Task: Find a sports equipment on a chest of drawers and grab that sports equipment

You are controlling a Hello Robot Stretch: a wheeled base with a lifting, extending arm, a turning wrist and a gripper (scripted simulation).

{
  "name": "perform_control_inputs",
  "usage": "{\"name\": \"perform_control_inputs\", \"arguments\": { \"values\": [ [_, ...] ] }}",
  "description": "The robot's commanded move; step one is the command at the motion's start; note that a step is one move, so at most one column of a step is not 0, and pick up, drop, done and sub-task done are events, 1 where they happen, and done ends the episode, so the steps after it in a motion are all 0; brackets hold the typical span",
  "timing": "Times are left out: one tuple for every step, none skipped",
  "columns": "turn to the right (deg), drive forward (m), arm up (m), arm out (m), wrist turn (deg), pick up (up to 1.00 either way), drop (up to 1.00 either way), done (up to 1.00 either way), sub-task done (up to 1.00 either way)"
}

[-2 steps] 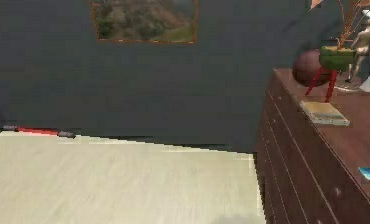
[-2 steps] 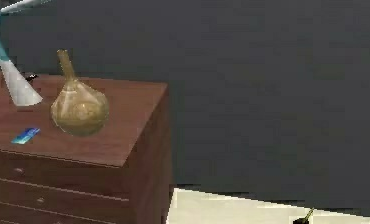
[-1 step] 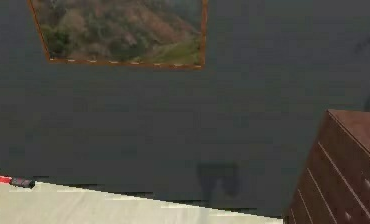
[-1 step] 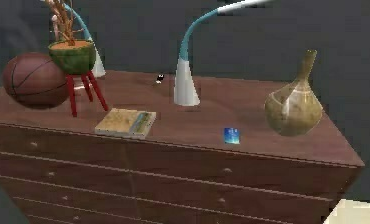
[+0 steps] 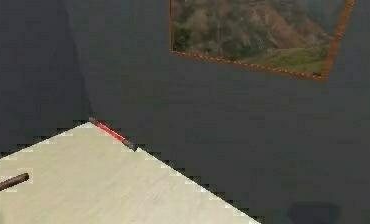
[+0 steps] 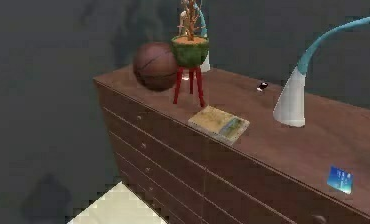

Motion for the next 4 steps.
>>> {"name": "perform_control_inputs", "arguments": {
  "values": [
    [45.0, 0.00, 0.00, 0.00, 0.0, 0.00, 0.00, 0.00, 0.00],
    [45.0, 0.00, 0.00, 0.00, 0.0, 0.00, 0.00, 0.00, 0.00],
    [39.0, 0.00, 0.00, 0.00, 0.0, 0.00, 0.00, 0.00, 0.00],
    [0.0, 0.25, 0.00, 0.00, 0.0, 0.00, 0.00, 0.00, 0.00]
  ]
}}
